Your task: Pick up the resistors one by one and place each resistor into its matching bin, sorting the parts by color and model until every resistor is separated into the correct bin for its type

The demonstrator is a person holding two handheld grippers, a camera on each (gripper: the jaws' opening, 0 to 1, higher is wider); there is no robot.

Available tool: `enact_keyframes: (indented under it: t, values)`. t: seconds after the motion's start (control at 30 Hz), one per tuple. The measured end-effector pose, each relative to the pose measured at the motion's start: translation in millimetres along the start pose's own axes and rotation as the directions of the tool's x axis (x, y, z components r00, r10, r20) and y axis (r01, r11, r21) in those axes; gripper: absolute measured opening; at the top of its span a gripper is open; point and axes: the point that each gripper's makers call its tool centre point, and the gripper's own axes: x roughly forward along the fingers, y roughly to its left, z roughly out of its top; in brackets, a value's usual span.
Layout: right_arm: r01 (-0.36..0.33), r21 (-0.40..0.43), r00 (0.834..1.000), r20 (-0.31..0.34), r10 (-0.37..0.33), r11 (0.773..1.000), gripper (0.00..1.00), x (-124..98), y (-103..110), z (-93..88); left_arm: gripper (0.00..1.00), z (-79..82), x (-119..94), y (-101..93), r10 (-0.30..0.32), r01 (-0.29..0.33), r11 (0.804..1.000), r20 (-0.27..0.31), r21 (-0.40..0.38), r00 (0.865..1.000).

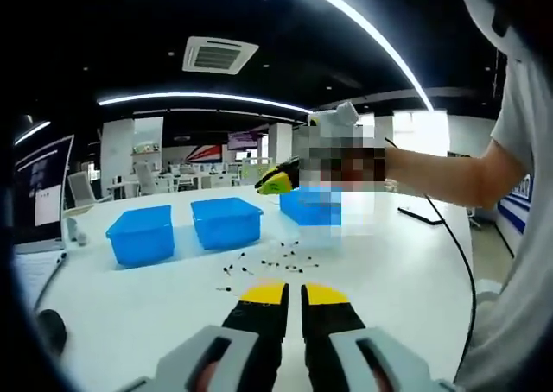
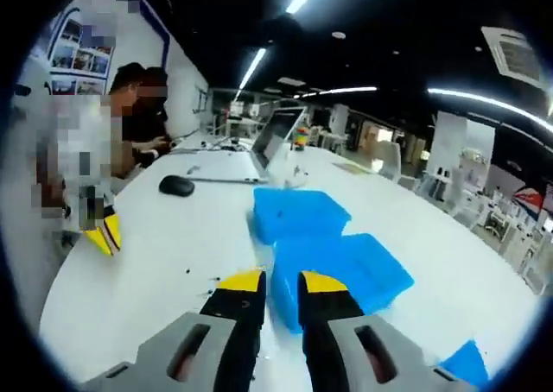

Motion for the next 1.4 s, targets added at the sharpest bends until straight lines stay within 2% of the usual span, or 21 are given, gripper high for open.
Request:
enact_keyframes:
  t: [0.1, 0.17, 0.27, 0.3, 0.37, 0.43, 0.57, 0.6, 0.73, 0.83, 0.97, 1.03, 1.13, 1.17, 1.3, 1.4]
  values:
    - [-0.077, -0.022, 0.991, -0.111, 0.074, 0.997, 0.16, -2.3, 17.8, -15.4, 0.09, 1.4, 0.3, -1.2, 0.000, 0.000, 1.000, 0.005, 0.002, 1.000]
    - [-0.155, -0.057, 0.952, -0.275, 0.134, 0.986, 0.16, -5.9, 36.7, -40.0, 0.09, 2.1, 0.3, -2.5, -0.001, 0.001, 1.000, 0.008, 0.002, 1.000]
    - [-0.191, -0.080, 0.928, -0.338, 0.154, 0.978, 0.15, -5.7, 48.0, -49.9, 0.09, 1.1, 0.3, -3.7, -0.004, 0.004, 1.000, 0.007, 0.004, 1.000]
    - [-0.196, -0.076, 0.929, -0.333, 0.161, 0.978, 0.15, -4.5, 51.0, -48.9, 0.09, 0.7, 0.2, -3.7, -0.004, 0.004, 1.000, 0.007, 0.005, 1.000]
    - [-0.223, -0.063, 0.920, -0.343, 0.189, 0.973, 0.15, -4.9, 57.5, -49.3, 0.09, 0.2, -0.6, -3.1, -0.003, 0.003, 1.000, 0.007, 0.004, 1.000]
    - [-0.266, -0.027, 0.892, -0.386, 0.235, 0.964, 0.15, -8.0, 66.8, -55.9, 0.09, 0.4, -2.3, -2.4, 0.001, -0.001, 1.000, 0.010, 0.002, 1.000]
    - [-0.350, 0.021, 0.802, -0.510, 0.311, 0.937, 0.14, -14.6, 82.3, -81.3, 0.09, 0.4, -5.1, -0.2, 0.009, -0.009, 1.000, 0.012, 0.000, 1.000]
    - [-0.356, 0.024, 0.791, -0.526, 0.314, 0.934, 0.14, -14.1, 83.6, -85.6, 0.09, 0.3, -5.6, 0.0, 0.010, -0.010, 1.000, 0.012, 0.000, 1.000]
    - [-0.361, 0.048, 0.776, -0.539, 0.328, 0.932, 0.14, -10.8, 87.3, -93.6, 0.09, -0.6, -7.1, 0.8, 0.013, -0.013, 1.000, 0.014, -0.002, 1.000]
    - [-0.350, 0.045, 0.782, -0.537, 0.318, 0.936, 0.13, -10.4, 85.5, -92.2, 0.09, -0.6, -7.6, 1.9, 0.016, -0.016, 1.000, 0.016, -0.005, 1.000]
    - [-0.340, 0.045, 0.777, -0.550, 0.307, 0.939, 0.04, -9.1, 83.9, -95.3, 0.09, -1.5, -7.6, 1.4, 0.013, -0.013, 1.000, 0.013, -0.005, 1.000]
    - [-0.340, 0.056, 0.776, -0.547, 0.314, 0.939, 0.04, -10.6, 85.5, -94.9, 0.09, -2.1, -7.3, 0.8, 0.010, -0.010, 1.000, 0.010, -0.004, 1.000]
    - [-0.333, 0.066, 0.787, -0.530, 0.315, 0.941, 0.04, -11.2, 86.7, -95.4, 0.09, -2.0, -7.0, 0.4, 0.007, -0.007, 1.000, 0.009, -0.003, 1.000]
    - [-0.324, 0.072, 0.795, -0.520, 0.313, 0.943, 0.04, -11.5, 86.1, -95.3, 0.09, -1.7, -7.1, 0.6, 0.006, -0.006, 1.000, 0.010, -0.004, 1.000]
    - [-0.274, 0.113, 0.848, -0.439, 0.296, 0.955, 0.04, -12.5, 81.0, -88.0, 0.09, -1.0, -7.4, 0.6, 0.004, -0.004, 1.000, 0.010, -0.002, 1.000]
    - [-0.229, 0.151, 0.905, -0.330, 0.268, 0.962, 0.04, -13.7, 72.5, -76.3, 0.09, -1.2, -7.4, 2.3, 0.005, -0.005, 1.000, 0.006, -0.003, 1.000]
